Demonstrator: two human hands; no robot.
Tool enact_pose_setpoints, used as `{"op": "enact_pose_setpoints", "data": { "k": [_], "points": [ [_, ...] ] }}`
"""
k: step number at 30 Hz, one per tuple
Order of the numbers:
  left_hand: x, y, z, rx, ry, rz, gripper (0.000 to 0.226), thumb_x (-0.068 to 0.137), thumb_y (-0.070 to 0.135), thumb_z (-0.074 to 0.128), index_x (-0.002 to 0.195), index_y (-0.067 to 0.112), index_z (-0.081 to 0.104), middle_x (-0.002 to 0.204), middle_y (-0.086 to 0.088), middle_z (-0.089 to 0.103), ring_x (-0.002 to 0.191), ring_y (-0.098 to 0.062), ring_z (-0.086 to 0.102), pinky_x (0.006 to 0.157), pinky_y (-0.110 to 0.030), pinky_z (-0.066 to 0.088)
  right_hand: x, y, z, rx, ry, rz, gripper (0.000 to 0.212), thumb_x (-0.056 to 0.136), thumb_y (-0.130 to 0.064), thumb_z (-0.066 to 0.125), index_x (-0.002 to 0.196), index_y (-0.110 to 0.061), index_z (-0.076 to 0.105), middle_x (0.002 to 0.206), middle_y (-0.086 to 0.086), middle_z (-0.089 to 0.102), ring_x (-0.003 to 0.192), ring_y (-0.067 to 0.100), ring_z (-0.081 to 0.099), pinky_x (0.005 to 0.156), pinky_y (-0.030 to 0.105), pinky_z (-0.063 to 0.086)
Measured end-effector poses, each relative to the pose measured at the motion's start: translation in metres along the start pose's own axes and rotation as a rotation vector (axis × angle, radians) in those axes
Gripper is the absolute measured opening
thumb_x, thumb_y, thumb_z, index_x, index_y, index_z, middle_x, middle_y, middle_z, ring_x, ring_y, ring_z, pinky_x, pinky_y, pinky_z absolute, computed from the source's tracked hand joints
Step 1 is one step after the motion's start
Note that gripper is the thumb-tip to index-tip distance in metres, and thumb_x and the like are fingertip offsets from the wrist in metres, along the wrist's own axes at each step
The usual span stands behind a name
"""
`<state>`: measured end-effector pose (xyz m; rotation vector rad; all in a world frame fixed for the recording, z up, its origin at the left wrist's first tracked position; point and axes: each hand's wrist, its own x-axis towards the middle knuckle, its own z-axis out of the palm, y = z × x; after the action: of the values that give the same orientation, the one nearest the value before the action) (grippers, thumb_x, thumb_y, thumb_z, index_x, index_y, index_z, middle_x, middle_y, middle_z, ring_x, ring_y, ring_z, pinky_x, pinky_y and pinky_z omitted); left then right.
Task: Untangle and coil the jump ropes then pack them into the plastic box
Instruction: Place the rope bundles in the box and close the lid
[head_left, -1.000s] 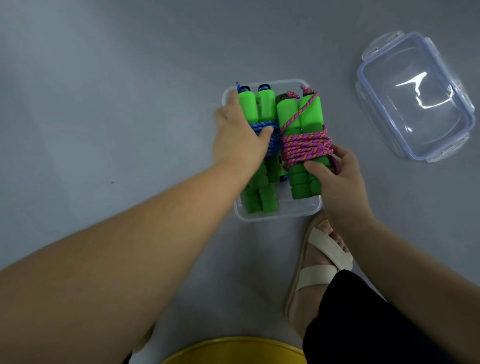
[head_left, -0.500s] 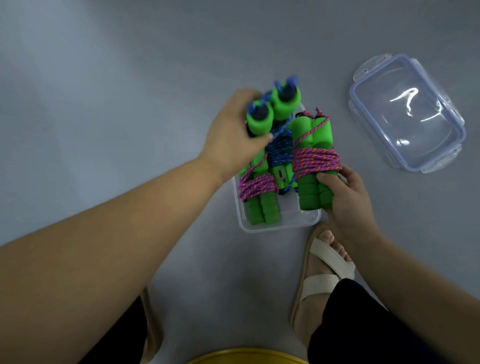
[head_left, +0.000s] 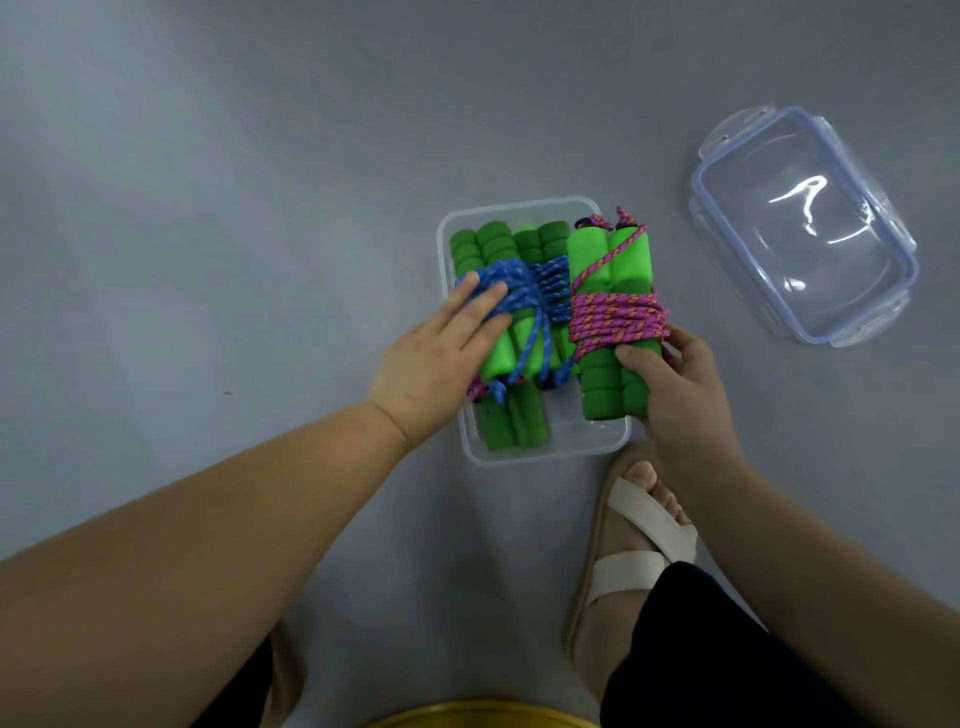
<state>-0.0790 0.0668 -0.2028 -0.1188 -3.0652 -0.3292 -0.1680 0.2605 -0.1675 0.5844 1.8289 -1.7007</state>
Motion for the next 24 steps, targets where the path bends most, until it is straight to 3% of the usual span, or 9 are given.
{"op": "enact_pose_setpoints", "data": {
  "k": [5,7,10,12,14,17,20,24],
  "points": [
    [0.006,-0.008,0.002,0.069,0.046,-0.032,0.046,0.076,0.003,0.038,0.110,0.011,0.067,0.118,-0.012,0.064,0.105,-0.037,0.062,0.065,-0.038,0.056,0.000,0.000,0.000,-0.026,-0.014,-0.009,0.038,0.084,-0.007,0.063,0.116,-0.018,0.046,0.103,-0.003,0.059,0.092,0.015,0.063,0.074,0.028,0.055],
    [0.005,-0.008,0.004,0.056,0.077,-0.071,0.045,0.076,0.004,0.039,0.114,0.017,0.061,0.120,-0.010,0.061,0.102,-0.033,0.054,0.062,-0.037,0.054,-0.001,0.003,0.000,-0.033,-0.023,-0.019,0.038,0.084,-0.007,0.063,0.115,-0.019,0.046,0.103,-0.004,0.059,0.093,0.015,0.062,0.077,0.029,0.054],
    [0.008,0.000,-0.003,-0.177,0.056,-0.202,0.046,0.075,0.007,0.037,0.112,0.013,0.064,0.121,-0.018,0.058,0.081,-0.030,0.053,0.055,-0.032,0.050,-0.002,0.007,0.000,-0.053,-0.048,-0.026,0.039,0.083,-0.009,0.065,0.114,-0.022,0.045,0.105,-0.004,0.058,0.098,0.016,0.062,0.081,0.033,0.054],
    [0.010,0.012,-0.015,-0.424,0.052,-0.464,0.042,0.080,0.010,0.040,0.116,0.008,0.059,0.127,-0.017,0.050,0.072,-0.026,0.056,0.059,-0.032,0.047,-0.003,0.010,0.000,-0.075,-0.062,-0.024,0.040,0.082,-0.010,0.066,0.113,-0.023,0.044,0.108,-0.004,0.058,0.102,0.019,0.061,0.086,0.037,0.054],
    [0.013,0.029,-0.025,-0.572,0.031,-0.717,0.041,0.087,0.019,0.052,0.126,0.008,0.047,0.132,-0.012,0.042,0.088,-0.028,0.060,0.075,-0.039,0.052,-0.003,0.013,0.001,-0.113,-0.067,-0.033,0.042,0.081,-0.011,0.067,0.114,-0.024,0.044,0.108,-0.006,0.057,0.106,0.019,0.059,0.089,0.040,0.053],
    [0.028,0.046,-0.031,-0.610,-0.132,-0.872,0.080,0.081,0.029,0.069,0.146,0.019,0.023,0.144,-0.009,0.029,0.115,-0.027,0.053,0.094,-0.033,0.043,-0.004,0.016,0.004,-0.144,-0.072,-0.051,0.042,0.080,-0.012,0.068,0.111,-0.027,0.045,0.108,-0.007,0.057,0.107,0.019,0.059,0.091,0.044,0.052],
    [0.041,0.048,-0.028,-0.745,-0.186,-0.973,0.092,0.079,0.022,0.072,0.150,0.028,0.013,0.144,-0.009,0.025,0.117,-0.024,0.052,0.097,-0.026,0.039,-0.004,0.018,0.004,-0.166,-0.052,-0.075,0.041,0.081,-0.014,0.068,0.110,-0.028,0.043,0.106,-0.008,0.056,0.107,0.019,0.058,0.092,0.045,0.051],
    [0.041,0.046,-0.023,-0.721,-0.019,-0.943,0.080,0.081,0.013,0.070,0.148,0.024,0.026,0.137,-0.006,0.029,0.100,-0.008,0.047,0.085,-0.007,0.028,-0.005,0.020,0.003,-0.169,-0.044,-0.095,0.045,0.077,-0.018,0.072,0.112,-0.026,0.043,0.111,-0.005,0.056,0.110,0.019,0.057,0.094,0.045,0.050]
  ]
}}
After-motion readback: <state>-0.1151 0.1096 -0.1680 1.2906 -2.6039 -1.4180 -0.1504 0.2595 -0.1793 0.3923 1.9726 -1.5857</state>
